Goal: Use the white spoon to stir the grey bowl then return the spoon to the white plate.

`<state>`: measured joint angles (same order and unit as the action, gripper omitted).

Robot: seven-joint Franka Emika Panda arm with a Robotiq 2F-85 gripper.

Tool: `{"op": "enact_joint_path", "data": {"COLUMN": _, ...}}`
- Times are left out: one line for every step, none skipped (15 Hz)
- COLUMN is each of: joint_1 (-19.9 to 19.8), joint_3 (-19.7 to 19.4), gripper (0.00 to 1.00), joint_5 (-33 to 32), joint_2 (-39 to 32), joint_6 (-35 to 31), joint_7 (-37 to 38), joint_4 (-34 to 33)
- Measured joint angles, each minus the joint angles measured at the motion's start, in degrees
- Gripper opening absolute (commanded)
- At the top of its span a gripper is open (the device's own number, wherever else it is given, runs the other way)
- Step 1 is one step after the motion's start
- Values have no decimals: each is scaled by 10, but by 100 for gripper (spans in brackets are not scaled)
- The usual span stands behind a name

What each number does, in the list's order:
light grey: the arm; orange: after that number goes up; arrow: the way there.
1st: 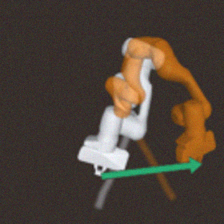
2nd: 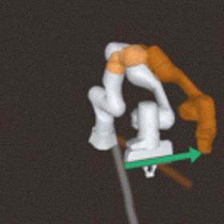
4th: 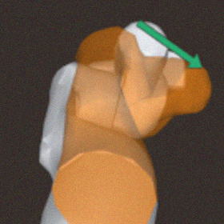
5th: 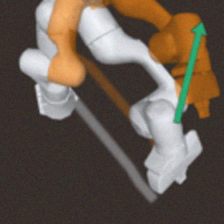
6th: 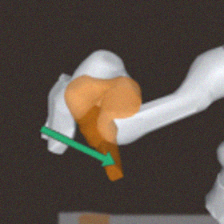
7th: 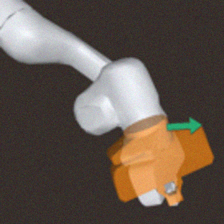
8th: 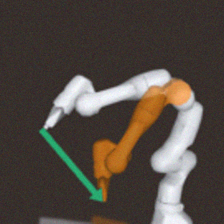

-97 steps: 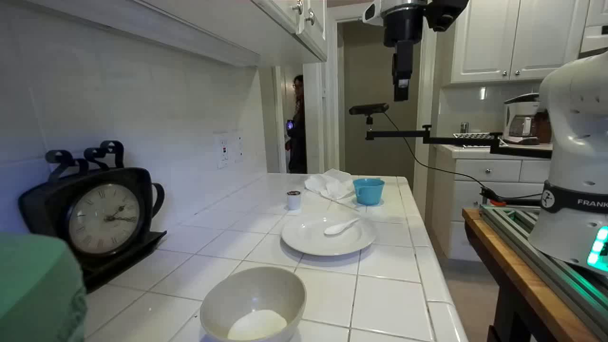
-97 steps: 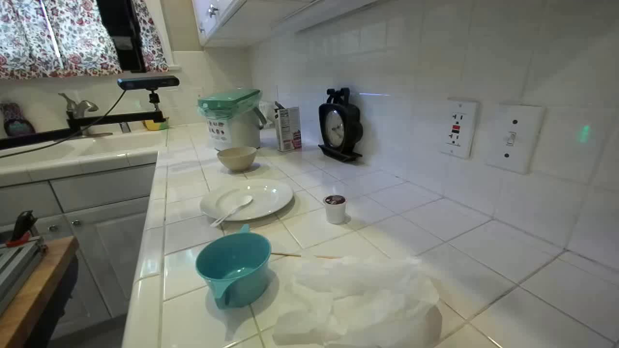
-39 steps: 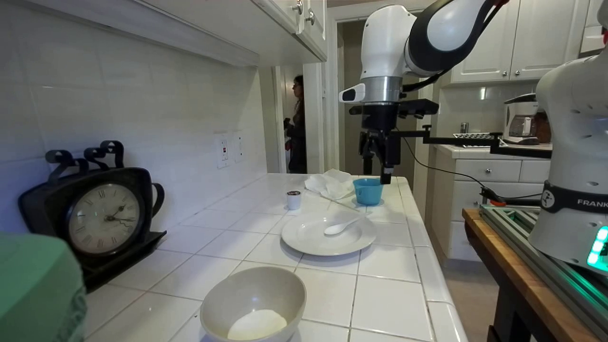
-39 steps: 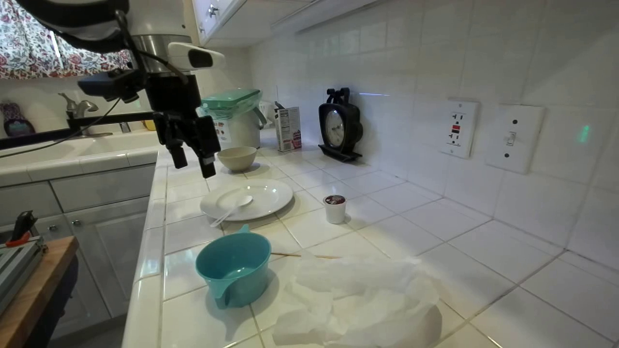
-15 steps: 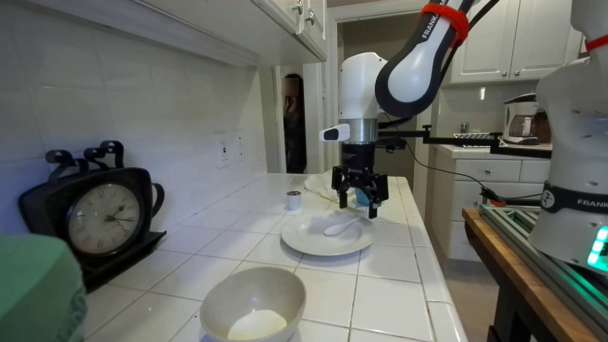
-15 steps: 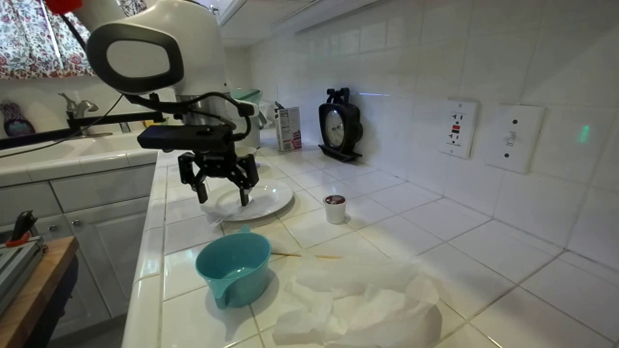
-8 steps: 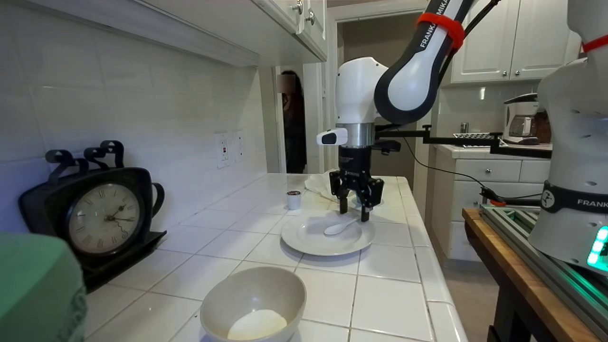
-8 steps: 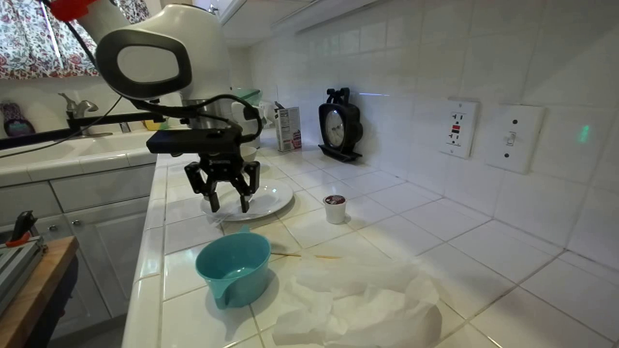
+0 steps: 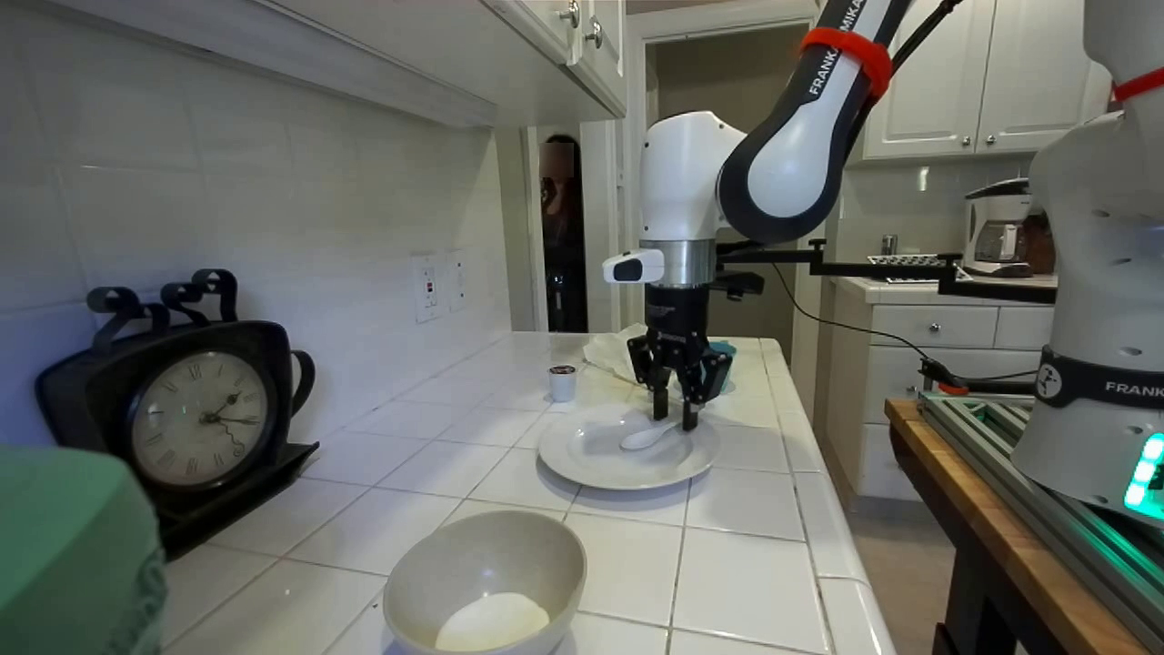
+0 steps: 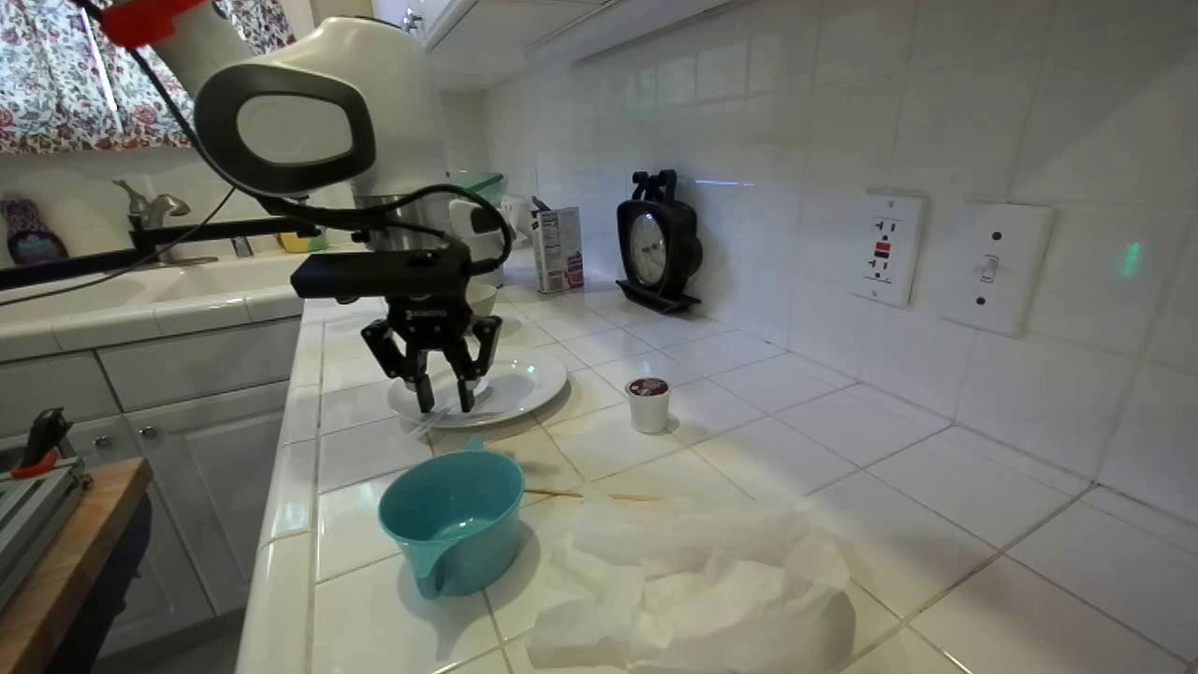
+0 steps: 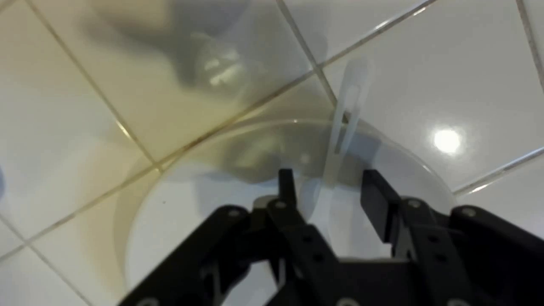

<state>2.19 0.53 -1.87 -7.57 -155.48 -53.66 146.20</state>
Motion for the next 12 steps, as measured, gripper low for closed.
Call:
{"op": "enact_joint_path", "data": {"joint_1": 0, "joint_3": 1, "gripper": 42, "joint_5": 0, "joint_2": -1, "joint_6": 0, "joint_7": 0, "joint_4": 0}}
{"op": "enact_joint_path", "data": {"joint_1": 0, "joint_3": 2, "gripper": 38, "joint_5": 0, "joint_2": -2, "joint_6": 0, "joint_7": 0, "joint_4": 0}}
{"op": "enact_joint_path", "data": {"joint_1": 0, "joint_3": 3, "gripper": 35, "joint_5": 0, "joint_2": -3, "joint_6": -1, "joint_7": 0, "joint_4": 0}}
{"op": "enact_joint_path", "data": {"joint_1": 0, "joint_3": 4, "gripper": 24, "joint_5": 0, "joint_2": -4, "joint_6": -1, "joint_7": 0, "joint_4": -1}}
{"op": "enact_joint_path", "data": {"joint_1": 0, "joint_3": 5, "gripper": 24, "joint_5": 0, "joint_2": -4, "joint_6": -1, "joint_7": 0, "joint_4": -2}}
{"op": "enact_joint_path", "data": {"joint_1": 0, "joint_3": 5, "gripper": 19, "joint_5": 0, "joint_2": -4, "joint_6": -1, "joint_7": 0, "joint_4": -3}}
{"op": "enact_joint_path", "data": {"joint_1": 0, "joint_3": 5, "gripper": 9, "joint_5": -1, "joint_2": -4, "joint_6": -1, "joint_7": 0, "joint_4": -3}}
{"op": "enact_joint_path", "data": {"joint_1": 0, "joint_3": 5, "gripper": 7, "joint_5": -1, "joint_2": -5, "joint_6": -1, "joint_7": 0, "joint_4": -4}}
{"op": "enact_joint_path", "data": {"joint_1": 0, "joint_3": 5, "gripper": 6, "joint_5": -1, "joint_2": -6, "joint_6": -1, "joint_7": 0, "joint_4": -6}}
{"op": "enact_joint_path", "data": {"joint_1": -1, "joint_3": 5, "gripper": 0, "joint_5": -1, "joint_2": -6, "joint_6": -1, "joint_7": 0, "joint_4": -7}}
{"op": "enact_joint_path", "data": {"joint_1": -1, "joint_3": 5, "gripper": 2, "joint_5": -1, "joint_2": -7, "joint_6": -1, "joint_7": 0, "joint_4": -8}}
{"op": "enact_joint_path", "data": {"joint_1": -1, "joint_3": 5, "gripper": 3, "joint_5": -1, "joint_2": -8, "joint_6": -1, "joint_7": 0, "joint_4": -9}}
